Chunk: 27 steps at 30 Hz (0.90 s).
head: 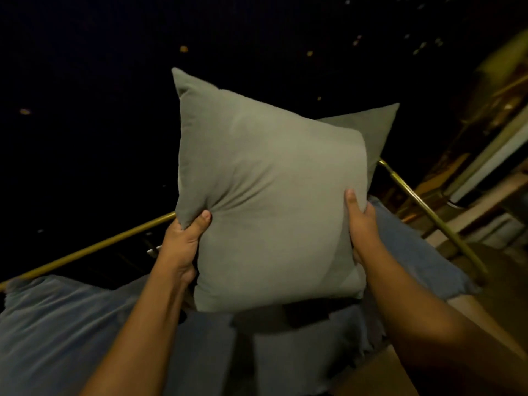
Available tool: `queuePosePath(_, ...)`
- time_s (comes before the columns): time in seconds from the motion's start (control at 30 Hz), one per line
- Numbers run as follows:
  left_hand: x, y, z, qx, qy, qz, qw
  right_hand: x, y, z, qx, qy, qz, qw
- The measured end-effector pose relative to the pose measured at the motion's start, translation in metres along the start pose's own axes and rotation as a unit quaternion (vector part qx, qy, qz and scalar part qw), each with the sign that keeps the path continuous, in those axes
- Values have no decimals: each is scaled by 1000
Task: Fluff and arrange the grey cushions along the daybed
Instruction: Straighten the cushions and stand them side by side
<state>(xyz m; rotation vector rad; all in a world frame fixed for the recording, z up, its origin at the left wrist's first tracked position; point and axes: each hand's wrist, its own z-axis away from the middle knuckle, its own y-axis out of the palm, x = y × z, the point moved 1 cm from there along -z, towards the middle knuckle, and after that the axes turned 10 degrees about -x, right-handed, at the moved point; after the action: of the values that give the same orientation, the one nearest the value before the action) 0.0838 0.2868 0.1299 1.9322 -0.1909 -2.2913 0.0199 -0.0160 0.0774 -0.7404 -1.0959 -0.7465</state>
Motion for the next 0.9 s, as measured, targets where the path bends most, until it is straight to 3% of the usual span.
queuePosePath(0.27, 80, 107, -2, 90, -185, 37, 978, 2, -93, -70, -86, -80, 100, 988)
queuePosePath(0.4, 131, 156, -5, 114, -275, -58, 953, -8, -120, -115, -129, -64, 212, 967)
queuePosePath(0.47, 156, 179, 0, 142, -316, -124, 930, -24, -117, -128, -73, -64, 266, 959)
queuePosePath(0.57, 184, 208, 3, 162, -294, -212, 918, -59, -99, -127, 14, -73, 363, 929)
queuePosePath(0.7, 194, 211, -7, 112, -223, -274, 929, -77, -87, -119, -7, -70, 367, 928)
queuePosePath(0.8, 193, 200, -12, 123, -202, -285, 929, -73, -79, -110, -28, -81, 363, 928)
queuePosePath(0.9, 188, 182, -14, 126, -199, -263, 936, -67, -60, -79, -20, -154, 344, 926)
